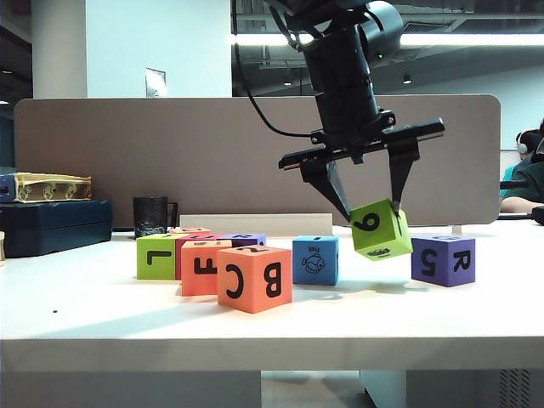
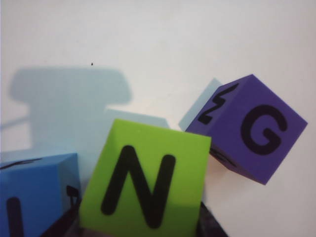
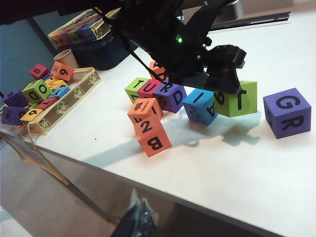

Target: Select the appropriate blocks from the scattered letter blocks on the table and arrange them in a row to spell out "TURING".

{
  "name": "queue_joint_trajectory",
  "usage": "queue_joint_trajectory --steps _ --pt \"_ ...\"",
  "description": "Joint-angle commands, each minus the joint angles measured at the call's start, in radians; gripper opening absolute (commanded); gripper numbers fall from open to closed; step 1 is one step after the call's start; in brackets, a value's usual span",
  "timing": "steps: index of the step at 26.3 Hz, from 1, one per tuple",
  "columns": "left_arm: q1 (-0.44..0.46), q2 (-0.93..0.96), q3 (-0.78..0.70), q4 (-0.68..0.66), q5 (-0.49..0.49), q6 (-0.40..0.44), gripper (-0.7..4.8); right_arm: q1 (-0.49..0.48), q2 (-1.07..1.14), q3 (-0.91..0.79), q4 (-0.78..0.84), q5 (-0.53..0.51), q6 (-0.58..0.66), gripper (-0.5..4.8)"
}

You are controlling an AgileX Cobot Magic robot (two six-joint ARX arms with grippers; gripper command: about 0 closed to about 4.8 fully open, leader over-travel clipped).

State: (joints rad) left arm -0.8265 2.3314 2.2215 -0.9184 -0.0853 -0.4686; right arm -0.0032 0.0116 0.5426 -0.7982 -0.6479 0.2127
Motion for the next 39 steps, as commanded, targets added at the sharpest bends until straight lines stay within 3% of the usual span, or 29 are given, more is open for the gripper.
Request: queue_joint_trajectory --steps 1,22,28,30,39 --pt "-0.009 0.008 0.003 0.005 -0.027 -0.028 2.68 0.0 -0.011 0.004 0.016 -0.002 -0.003 -0.01" --pt "-0.032 0.055 0.003 -0.055 -0.023 -0.04 2.71 -0.001 -0.011 0.004 0.018 0.0 -0.003 -0.01" --pt "-0.032 0.055 0.003 -0.08 0.004 -0.039 3.47 -0.001 -0.011 0.004 0.018 0.0 -0.003 -0.01" --pt "-0.032 0.055 0.003 -0.093 0.008 -0.037 3.5 -0.001 -0.011 0.004 0.018 0.0 -0.003 -0.01" --pt "-0.032 0.031 0.012 -0.12 0.045 0.05 3.5 -0.001 -0.011 0.004 0.018 0.0 -0.004 -0.01"
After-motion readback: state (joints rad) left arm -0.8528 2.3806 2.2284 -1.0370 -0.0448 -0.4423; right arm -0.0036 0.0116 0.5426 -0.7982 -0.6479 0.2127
